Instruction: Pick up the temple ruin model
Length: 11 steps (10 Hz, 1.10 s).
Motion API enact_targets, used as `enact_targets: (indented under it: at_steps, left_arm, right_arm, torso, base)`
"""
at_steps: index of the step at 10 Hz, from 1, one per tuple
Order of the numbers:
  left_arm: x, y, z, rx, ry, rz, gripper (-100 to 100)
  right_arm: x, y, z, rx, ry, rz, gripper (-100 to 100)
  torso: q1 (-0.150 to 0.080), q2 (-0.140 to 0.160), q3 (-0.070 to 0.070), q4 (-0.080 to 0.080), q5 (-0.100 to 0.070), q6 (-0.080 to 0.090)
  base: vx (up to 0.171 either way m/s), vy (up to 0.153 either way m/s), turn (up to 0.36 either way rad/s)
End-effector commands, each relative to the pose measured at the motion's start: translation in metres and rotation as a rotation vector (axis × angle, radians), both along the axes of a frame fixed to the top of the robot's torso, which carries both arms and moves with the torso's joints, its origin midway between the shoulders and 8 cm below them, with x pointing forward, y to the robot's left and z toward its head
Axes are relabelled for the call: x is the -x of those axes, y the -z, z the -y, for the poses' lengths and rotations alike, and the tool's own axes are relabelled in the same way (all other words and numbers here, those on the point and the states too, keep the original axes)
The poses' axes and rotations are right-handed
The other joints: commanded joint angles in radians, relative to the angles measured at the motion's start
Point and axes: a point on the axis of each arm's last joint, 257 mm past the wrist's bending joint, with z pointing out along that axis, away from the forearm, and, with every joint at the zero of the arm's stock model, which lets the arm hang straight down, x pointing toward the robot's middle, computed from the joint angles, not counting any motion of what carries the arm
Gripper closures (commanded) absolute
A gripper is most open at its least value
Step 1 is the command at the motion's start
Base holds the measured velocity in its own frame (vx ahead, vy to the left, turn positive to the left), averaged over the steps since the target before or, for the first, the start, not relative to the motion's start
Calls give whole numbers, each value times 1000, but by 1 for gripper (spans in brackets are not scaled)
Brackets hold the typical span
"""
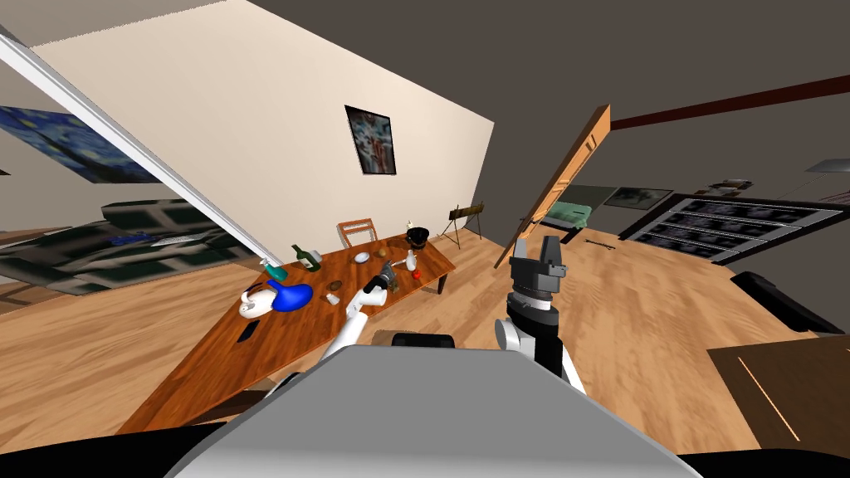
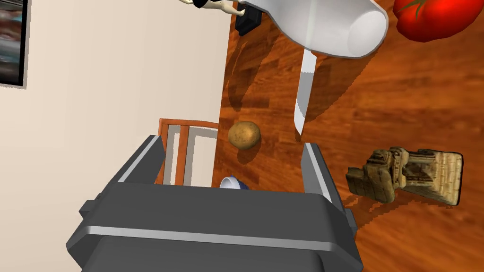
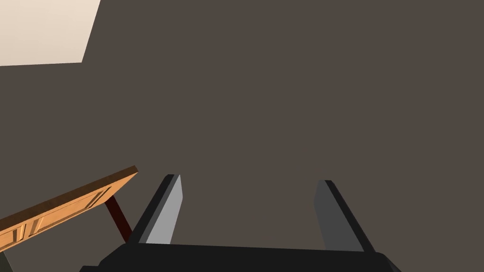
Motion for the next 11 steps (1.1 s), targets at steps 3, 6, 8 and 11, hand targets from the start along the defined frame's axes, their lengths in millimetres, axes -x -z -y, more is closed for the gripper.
enact_targets:
  at_steps: [3, 6, 8, 11]
  left_arm:
    - [1, 33, 4, 42, -11, -122, -100]
    - [7, 62, 6, 70, -23, -218, -100]
    - [11, 74, 7, 83, -29, -261, -100]
    - [26, 107, 10, 119, -46, -380, -100]
  right_arm:
    - [0, 0, 0, 0, 0, 0, 0]
    - [0, 0, 0, 0, 0, 0, 0]
    - [0, 0, 0, 0, 0, 0, 0]
    - [0, 0, 0, 0, 0, 0, 0]
  torso:
    - [1, 1, 1, 0, 0, 0]
    - [2, 1, 1, 0, 0, 0]
    - [2, 0, 0, 0, 0, 0]
    - [3, 2, 1, 0, 1, 0]
  base:
    - [39, -13, -26]
    - [42, 3, -25]
    - [46, 11, -26]
    - [29, 21, -36]
